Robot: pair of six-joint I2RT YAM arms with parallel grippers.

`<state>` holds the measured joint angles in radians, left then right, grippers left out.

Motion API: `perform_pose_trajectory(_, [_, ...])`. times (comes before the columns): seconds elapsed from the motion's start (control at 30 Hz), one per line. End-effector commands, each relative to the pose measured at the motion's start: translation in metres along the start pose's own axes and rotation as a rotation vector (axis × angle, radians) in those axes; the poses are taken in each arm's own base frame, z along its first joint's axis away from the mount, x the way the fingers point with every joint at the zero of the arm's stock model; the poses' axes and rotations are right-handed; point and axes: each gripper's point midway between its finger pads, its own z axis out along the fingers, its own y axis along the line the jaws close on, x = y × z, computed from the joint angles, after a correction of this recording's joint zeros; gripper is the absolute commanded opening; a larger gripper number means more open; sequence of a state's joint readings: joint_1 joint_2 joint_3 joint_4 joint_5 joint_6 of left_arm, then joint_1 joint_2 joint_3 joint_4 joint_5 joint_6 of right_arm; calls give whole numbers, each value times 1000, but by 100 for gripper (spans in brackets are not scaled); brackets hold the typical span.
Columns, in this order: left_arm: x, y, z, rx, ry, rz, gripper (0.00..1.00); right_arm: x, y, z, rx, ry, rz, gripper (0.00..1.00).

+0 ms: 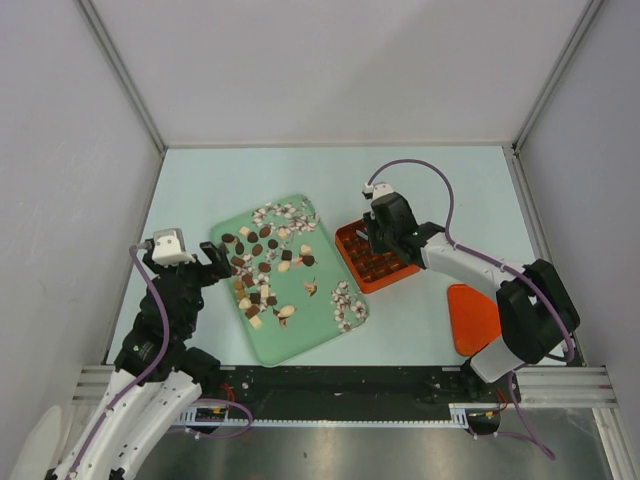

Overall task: Pack the chocolate
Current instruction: Place the fake chocolate in the packing box.

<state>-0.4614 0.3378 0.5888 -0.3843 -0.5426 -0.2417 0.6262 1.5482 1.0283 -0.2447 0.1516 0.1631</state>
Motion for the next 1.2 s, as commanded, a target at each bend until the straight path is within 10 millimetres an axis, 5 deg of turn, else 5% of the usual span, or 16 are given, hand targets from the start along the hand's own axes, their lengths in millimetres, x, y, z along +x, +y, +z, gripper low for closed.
perform_pose_trajectory(0.0, [-3,1,1,0,-11,16,92,-12,-2,-7,2,-52,17,24])
perform_pose_trajectory(0.33, [-3,1,1,-2,-10,16,92,-33,-4,-28,6,-130,33,32])
perform_pose_trajectory(0.77, [-1,1,2,-5,-4,19,92,-30,-4,-21,10,-122,32,38])
perform_pose_trajectory(1.03, [-2,2,2,-6,-6,18,92,-41,20,-45,-64,-168,0,27])
perform_pose_trajectory(1.17, [-1,1,2,-7,-5,17,92,-37,50,-59,-137,-179,-54,25])
